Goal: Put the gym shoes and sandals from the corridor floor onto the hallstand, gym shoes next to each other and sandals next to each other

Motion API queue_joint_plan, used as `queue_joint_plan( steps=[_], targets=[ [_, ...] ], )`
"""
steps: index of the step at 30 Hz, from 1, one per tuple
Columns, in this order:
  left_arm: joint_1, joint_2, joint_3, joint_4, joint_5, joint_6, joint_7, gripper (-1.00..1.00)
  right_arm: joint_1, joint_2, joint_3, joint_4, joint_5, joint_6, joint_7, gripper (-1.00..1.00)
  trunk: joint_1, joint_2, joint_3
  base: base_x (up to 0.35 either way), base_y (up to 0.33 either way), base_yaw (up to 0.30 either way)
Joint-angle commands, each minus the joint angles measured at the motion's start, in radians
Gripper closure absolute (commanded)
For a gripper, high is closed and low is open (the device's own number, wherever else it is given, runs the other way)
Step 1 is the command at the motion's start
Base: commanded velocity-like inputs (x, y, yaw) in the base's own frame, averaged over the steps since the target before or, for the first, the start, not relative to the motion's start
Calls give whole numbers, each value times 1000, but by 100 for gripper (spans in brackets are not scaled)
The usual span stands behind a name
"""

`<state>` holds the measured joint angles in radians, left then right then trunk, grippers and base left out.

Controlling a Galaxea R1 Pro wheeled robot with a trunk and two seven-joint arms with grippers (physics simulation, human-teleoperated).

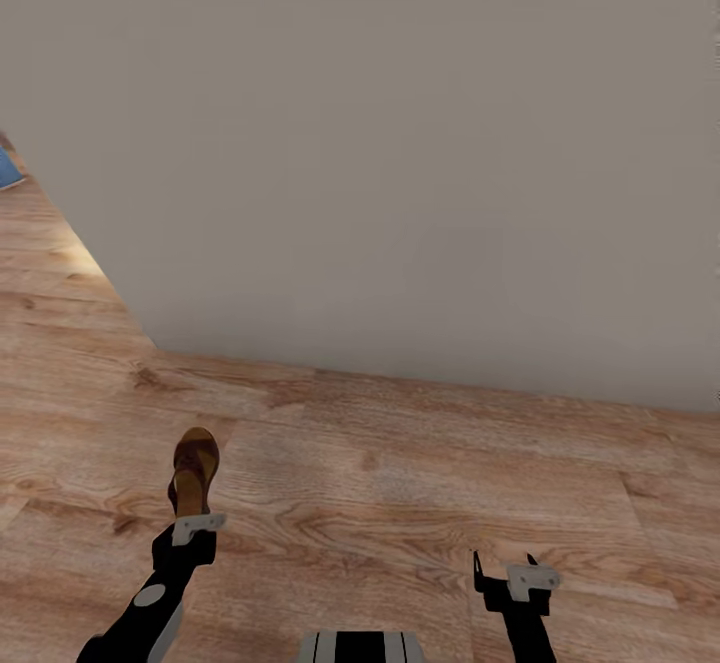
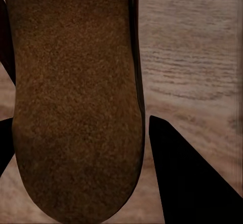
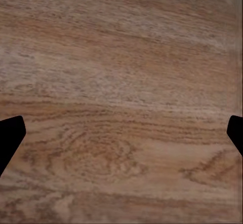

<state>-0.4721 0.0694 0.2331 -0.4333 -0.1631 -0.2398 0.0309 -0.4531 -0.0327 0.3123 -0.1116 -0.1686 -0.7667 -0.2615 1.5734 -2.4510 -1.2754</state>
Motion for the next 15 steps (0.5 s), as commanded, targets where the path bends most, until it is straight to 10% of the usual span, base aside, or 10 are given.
queue_joint_plan(
  steps=[1, 15],
  targets=[
    [0, -2, 5, 2, -13, -6, 4, 100, 2, 0, 10, 1, -23, -7, -2, -100, -4, 7, 4, 0, 0, -55],
    [0, -2, 5, -4, -13, -5, -2, 100, 5, -2, 10, 1, -41, -11, -2, -100, -58, 105, 64, 0, 0, -42]
  ],
)
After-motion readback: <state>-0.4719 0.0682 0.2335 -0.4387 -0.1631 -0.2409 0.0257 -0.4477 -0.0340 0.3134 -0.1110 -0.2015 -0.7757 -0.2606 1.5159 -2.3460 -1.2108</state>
